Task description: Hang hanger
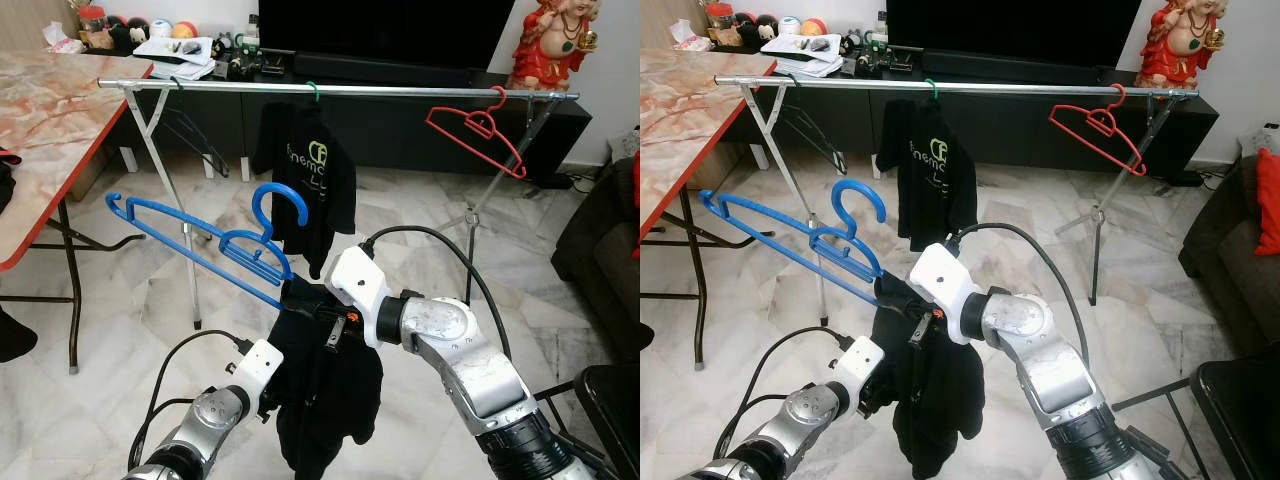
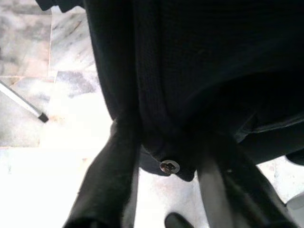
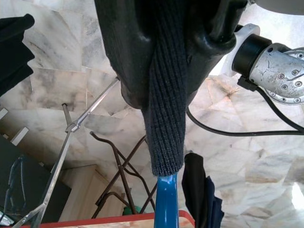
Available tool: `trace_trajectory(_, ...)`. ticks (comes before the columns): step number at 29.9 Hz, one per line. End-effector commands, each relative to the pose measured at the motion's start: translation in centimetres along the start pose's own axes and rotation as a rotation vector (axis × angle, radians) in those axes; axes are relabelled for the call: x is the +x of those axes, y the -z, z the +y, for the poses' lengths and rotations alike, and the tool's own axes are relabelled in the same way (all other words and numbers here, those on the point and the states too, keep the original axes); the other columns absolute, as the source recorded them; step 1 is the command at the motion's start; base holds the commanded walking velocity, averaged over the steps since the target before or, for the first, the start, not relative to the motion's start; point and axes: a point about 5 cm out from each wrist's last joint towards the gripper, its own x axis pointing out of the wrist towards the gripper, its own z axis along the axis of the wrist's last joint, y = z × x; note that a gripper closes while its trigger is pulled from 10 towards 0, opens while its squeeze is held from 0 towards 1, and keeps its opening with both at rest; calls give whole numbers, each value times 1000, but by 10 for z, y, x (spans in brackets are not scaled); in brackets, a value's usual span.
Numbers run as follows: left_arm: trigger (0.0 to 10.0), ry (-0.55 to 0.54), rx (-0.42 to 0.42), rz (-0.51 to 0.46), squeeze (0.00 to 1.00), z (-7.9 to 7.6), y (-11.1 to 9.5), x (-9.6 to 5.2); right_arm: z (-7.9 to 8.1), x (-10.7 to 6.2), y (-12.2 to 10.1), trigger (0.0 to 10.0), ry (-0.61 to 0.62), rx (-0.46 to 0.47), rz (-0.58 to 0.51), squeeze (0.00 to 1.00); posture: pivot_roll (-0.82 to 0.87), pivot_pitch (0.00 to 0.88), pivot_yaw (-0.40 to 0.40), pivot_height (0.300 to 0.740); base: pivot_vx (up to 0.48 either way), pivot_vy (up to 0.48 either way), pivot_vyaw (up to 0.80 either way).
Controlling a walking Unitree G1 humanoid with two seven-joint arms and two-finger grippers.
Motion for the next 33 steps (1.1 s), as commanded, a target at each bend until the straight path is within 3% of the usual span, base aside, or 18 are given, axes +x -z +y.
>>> trace_trajectory(1,0,-2,-16,31,0,0,7,-1,-1,-4,-21,0,-3,-62,-75,0,-58,89,-86,740,0,0,0)
trace_trajectory(16,0,5,-21,30,0,-2,8,-2,-2,-5,-19,0,3,-59,-69,0,-59,97,-86,740,0,0,0)
trace_trajectory(22,0,-45,-47,36,0,6,11,-4,-6,-9,-14,0,20,-75,-45,0,-57,101,-85,740,0,0,0)
trace_trajectory(28,0,-129,-79,66,0,21,21,-10,-36,-44,26,0,182,-104,163,0,-59,105,-84,740,0,0,0)
trace_trajectory(33,0,-153,-95,78,0,24,26,-13,-47,-67,47,0,242,-113,256,0,-61,108,-82,740,0,0,0)
